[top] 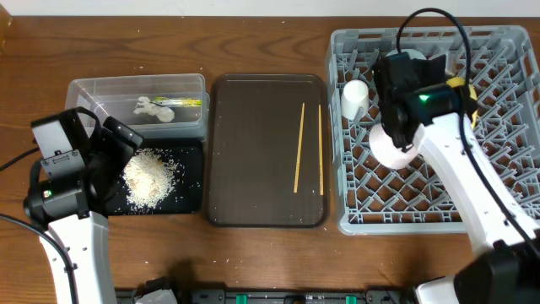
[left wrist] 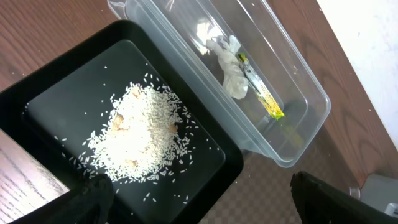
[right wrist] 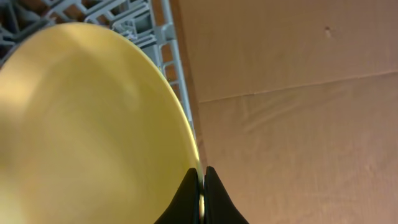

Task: Sort waste into correct bins and load items into the dishwasher rack
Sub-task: 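Stand the yellow plate upright in the rack's right side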

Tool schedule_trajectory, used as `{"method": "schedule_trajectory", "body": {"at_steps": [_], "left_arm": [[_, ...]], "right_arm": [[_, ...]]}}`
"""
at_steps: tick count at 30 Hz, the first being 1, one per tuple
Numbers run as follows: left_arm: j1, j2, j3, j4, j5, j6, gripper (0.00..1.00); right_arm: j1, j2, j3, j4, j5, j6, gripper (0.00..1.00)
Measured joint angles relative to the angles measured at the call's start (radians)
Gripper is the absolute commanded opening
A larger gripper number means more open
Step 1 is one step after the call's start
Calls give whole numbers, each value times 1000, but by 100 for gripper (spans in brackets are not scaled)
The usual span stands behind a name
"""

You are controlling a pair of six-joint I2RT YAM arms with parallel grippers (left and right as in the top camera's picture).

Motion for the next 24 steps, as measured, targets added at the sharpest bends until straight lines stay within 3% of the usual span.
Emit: {"method": "schedule_trajectory", "body": {"at_steps": [7,14,18,24], "left_arm": [[0,0,0,0,0,0,94],[0,0,0,0,0,0,94],[0,0,0,0,0,0,94],[0,0,0,0,0,0,94]], "right_arm": [[0,62,0,62,5,-19,1],[0,75,-3,203,-1,-127,27],[0,75,-5,342,0,-252,50],[0,75,-5,462,1,-350,56]]}}
